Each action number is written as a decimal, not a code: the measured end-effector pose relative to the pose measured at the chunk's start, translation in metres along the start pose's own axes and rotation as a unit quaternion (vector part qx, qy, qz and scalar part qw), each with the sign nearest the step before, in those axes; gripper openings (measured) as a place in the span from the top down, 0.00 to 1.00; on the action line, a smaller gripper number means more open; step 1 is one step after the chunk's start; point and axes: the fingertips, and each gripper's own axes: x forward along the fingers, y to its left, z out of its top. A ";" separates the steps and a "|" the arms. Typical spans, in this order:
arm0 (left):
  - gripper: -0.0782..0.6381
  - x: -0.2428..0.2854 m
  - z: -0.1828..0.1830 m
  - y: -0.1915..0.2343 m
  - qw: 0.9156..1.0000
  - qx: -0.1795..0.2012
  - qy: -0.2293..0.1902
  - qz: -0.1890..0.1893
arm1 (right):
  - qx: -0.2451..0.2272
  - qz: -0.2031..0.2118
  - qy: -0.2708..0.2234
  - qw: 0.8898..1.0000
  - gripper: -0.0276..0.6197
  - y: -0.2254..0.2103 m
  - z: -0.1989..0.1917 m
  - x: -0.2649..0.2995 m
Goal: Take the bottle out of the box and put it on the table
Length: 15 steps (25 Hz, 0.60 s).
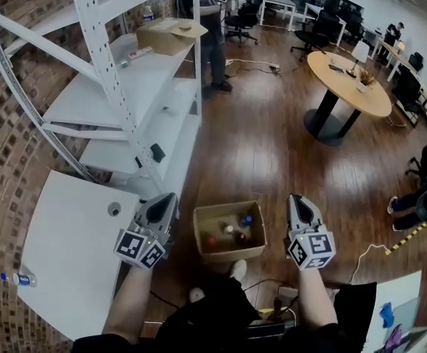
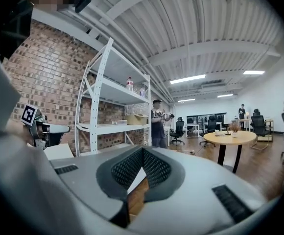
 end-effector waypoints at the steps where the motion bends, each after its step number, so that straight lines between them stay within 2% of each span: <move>1: 0.88 0.002 -0.010 0.001 1.000 -0.003 0.011 0.001 | 0.004 0.002 0.008 1.000 0.95 0.000 -0.009 0.004; 8: 0.88 0.012 -0.066 0.016 0.997 -0.029 0.067 0.023 | 0.039 0.023 0.068 0.997 0.95 0.000 -0.076 0.033; 15: 0.88 0.010 -0.121 0.042 0.990 -0.051 0.117 0.056 | 0.061 0.042 0.119 0.990 0.95 0.002 -0.134 0.062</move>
